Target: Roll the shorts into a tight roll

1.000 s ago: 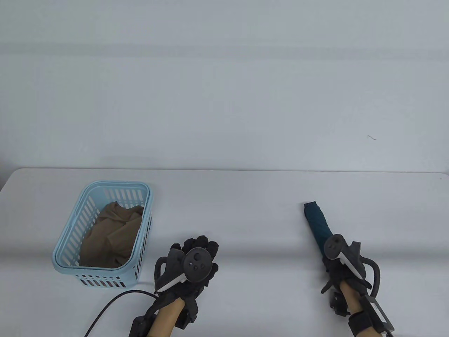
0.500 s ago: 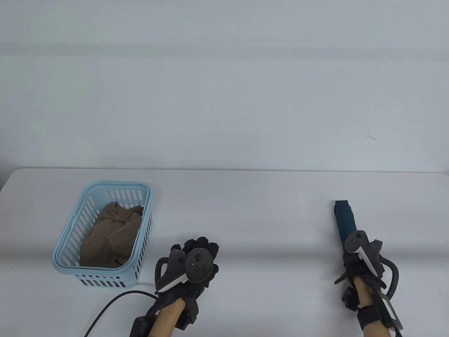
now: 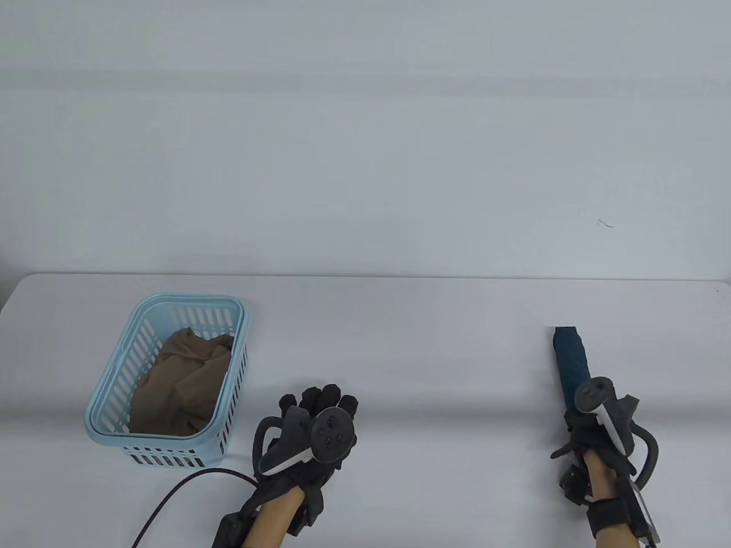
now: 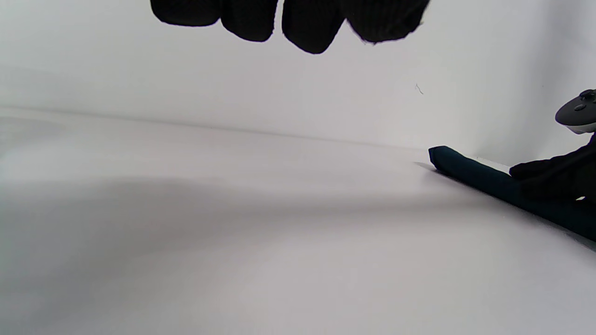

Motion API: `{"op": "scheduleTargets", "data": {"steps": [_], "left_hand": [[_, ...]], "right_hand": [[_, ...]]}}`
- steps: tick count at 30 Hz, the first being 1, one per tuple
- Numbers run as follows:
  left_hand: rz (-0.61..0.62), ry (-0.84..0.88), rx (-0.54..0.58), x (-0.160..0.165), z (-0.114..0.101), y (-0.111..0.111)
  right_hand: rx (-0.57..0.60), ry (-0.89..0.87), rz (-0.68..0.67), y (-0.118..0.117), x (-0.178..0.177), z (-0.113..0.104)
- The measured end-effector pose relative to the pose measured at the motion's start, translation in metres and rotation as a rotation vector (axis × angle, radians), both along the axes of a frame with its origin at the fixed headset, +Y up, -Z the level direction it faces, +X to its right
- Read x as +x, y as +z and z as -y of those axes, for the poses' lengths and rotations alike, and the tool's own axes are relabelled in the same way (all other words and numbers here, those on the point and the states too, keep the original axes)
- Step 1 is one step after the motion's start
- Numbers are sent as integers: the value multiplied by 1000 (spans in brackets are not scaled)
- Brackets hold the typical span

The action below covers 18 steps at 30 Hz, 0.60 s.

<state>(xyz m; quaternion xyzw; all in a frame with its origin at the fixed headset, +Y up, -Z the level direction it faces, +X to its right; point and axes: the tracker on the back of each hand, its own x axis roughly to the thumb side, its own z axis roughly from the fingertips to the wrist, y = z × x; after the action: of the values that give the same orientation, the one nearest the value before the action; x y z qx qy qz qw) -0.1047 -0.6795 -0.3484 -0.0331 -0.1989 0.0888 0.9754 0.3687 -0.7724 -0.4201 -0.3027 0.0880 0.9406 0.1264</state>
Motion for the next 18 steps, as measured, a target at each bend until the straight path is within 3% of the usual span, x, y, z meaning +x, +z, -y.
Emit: {"op": "scheduleTargets", "data": {"steps": [4,11,14,18], "left_hand": [[-14,-36,28,0,-3,1],[-8,-58,-2,3,4,3],[-5,-54,2,3,3,3],[-3,-40,3,2,2,4]], "right_hand": [[131,97,-54,11,-10,-29],[378,137,-347,37,-80,-99],[434,134,-473,52,-115,-116],[444,105,-623,68,-154,-120]]}}
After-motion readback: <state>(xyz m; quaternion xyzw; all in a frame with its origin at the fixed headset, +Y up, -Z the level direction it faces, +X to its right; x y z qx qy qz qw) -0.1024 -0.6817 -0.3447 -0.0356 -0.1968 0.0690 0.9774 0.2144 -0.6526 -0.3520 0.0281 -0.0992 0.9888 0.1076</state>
